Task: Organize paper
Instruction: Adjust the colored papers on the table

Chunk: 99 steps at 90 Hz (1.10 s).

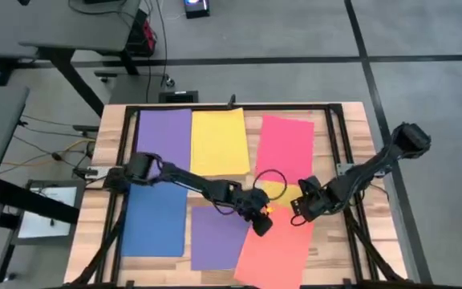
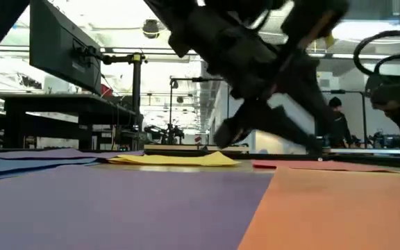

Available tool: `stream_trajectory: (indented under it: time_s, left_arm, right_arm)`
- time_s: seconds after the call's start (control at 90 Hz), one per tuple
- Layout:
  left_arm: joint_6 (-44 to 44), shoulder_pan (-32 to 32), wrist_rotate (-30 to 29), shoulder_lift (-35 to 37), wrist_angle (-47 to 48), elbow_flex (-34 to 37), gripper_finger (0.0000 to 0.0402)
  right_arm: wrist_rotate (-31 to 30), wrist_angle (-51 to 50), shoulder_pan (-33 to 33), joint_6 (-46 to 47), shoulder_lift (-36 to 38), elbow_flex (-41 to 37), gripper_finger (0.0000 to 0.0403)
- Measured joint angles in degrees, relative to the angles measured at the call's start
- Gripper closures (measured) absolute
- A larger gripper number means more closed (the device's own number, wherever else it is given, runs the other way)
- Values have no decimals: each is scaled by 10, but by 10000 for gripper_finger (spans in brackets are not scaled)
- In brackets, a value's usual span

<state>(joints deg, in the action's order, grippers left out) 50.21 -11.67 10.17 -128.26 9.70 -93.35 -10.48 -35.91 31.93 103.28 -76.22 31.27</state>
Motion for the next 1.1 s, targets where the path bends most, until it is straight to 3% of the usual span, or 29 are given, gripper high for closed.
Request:
stream_trajectory:
  time_s: [0.322, 0.556, 0.733, 0.833, 0.956, 1.1]
  left_arm:
    - [-137, 29, 1, 0, 181, -23, 311]
    - [-208, 43, -8, 20, 228, -23, 311]
    - [-222, 41, -4, 31, 222, -59, 311]
    - [-220, 38, -1, 31, 215, -75, 311]
    - [-124, 12, -1, 31, 211, -78, 311]
    - [-94, -37, -67, 27, 226, -68, 311]
  right_arm:
    - [11, 212, 17, -1, -36, -1, 185]
    - [16, 243, 19, -2, -12, -3, 185]
    - [16, 193, 21, -15, 45, -2, 185]
    - [14, 108, 13, -28, 70, -2, 185]
    - [-6, -7, 6, -37, 105, -2, 185]
    - [-41, -42, 6, -28, 102, -14, 185]
